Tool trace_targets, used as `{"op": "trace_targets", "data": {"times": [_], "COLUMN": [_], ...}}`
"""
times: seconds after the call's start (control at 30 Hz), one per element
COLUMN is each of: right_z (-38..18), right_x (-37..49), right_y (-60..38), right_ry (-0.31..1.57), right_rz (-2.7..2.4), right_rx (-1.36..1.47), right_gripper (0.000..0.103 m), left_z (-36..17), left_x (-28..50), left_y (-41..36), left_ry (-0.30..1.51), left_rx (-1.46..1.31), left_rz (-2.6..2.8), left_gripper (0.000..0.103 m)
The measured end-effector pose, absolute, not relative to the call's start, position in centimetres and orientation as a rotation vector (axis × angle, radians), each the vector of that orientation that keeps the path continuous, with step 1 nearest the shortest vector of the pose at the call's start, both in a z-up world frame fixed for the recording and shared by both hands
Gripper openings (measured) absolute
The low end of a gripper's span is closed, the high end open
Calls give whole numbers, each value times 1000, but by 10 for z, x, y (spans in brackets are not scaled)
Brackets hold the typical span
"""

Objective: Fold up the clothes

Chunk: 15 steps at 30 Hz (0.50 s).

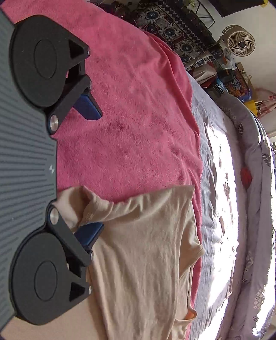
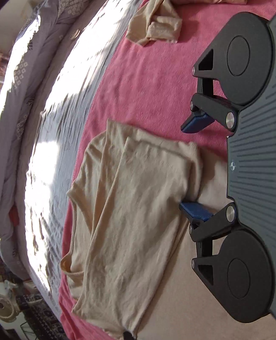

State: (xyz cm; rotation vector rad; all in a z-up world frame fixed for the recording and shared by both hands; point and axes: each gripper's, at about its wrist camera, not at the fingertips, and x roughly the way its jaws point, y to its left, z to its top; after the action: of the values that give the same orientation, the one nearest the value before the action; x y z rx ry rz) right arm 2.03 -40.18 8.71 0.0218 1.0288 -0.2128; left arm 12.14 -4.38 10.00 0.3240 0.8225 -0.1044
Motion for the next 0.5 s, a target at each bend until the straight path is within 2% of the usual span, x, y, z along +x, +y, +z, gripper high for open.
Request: {"op": "trace_targets", "data": {"times": [0.17, 0.23, 0.33, 0.4, 0.5], "right_z": [111, 117, 119, 116, 107], "right_x": [-46, -76, -110, -126, -141], "right_y": [-461, -477, -484, -480, -469], "right_ry": [1056, 1070, 1101, 1124, 1147], "right_rz": [-245, -190, -94, -18, 79], "right_rx": [351, 518, 665, 722, 760], "right_gripper": [73, 73, 73, 73, 73], "left_z": [108, 117, 137, 144, 141], "left_x": [119, 118, 102, 85, 58], "left_y": [-13, 24, 71, 83, 76], "left_ry": [867, 966, 1088, 1132, 1187], "left_rx": [540, 423, 43, -98, -144], "left_rz": [186, 232, 92, -21, -188], "left_gripper": [103, 102, 101, 101, 101]}}
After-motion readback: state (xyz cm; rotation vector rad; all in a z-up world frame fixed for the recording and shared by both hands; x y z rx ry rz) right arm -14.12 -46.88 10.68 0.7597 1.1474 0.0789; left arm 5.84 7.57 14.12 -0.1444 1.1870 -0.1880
